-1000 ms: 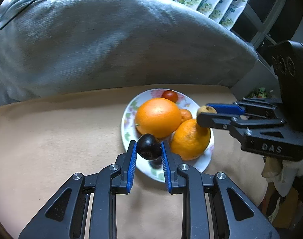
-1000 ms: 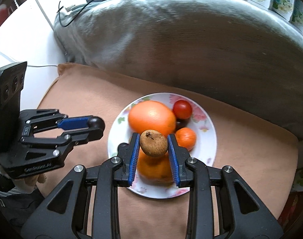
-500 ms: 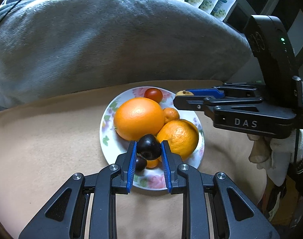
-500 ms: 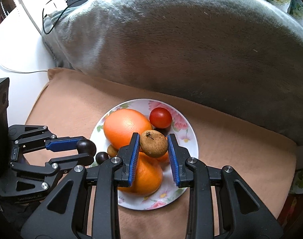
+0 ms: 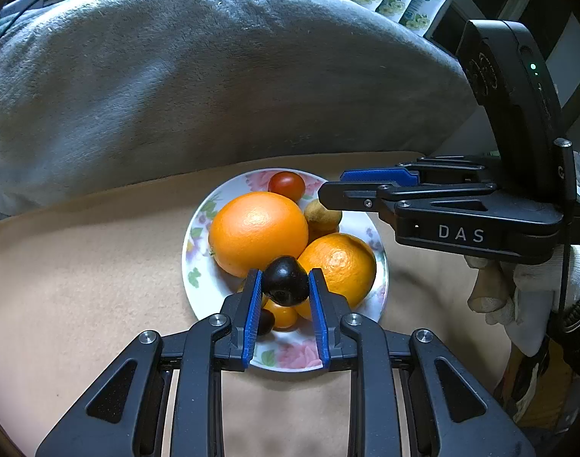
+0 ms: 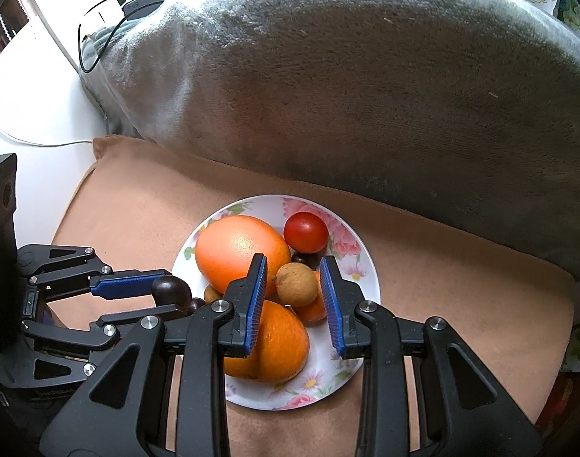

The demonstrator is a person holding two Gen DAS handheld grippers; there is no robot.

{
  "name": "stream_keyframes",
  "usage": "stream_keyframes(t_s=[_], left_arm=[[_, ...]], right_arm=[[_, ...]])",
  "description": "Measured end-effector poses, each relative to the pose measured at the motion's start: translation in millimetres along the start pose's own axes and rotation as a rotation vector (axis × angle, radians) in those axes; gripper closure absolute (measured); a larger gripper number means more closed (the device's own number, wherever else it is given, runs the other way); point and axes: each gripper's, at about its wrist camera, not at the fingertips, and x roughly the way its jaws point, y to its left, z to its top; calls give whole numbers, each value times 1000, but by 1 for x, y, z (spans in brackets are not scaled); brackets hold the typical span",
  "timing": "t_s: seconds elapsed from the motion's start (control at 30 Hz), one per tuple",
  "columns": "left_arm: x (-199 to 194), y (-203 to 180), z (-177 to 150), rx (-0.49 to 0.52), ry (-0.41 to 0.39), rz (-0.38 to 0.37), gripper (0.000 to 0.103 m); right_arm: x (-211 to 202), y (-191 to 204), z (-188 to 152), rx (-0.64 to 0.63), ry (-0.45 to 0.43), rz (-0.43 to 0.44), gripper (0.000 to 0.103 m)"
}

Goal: Organize fruits
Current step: 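Open both grippers to drop the cherry and brown fruit onto the plate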

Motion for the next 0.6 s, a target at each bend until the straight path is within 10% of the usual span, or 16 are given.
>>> stream_keyframes(t_s=[0.27,0.4,0.6], left_arm=[[-3,0,0,3,-3,5,79],[-6,-2,-1,7,-8,9,72],[-12,-7,1,14,-16,14,60]], right_arm=[[-10,-2,-1,11,-23,-2,72],[-19,-2,-3,13,-47,-10,49],[-29,-4,-4,32,-69,-22,41]])
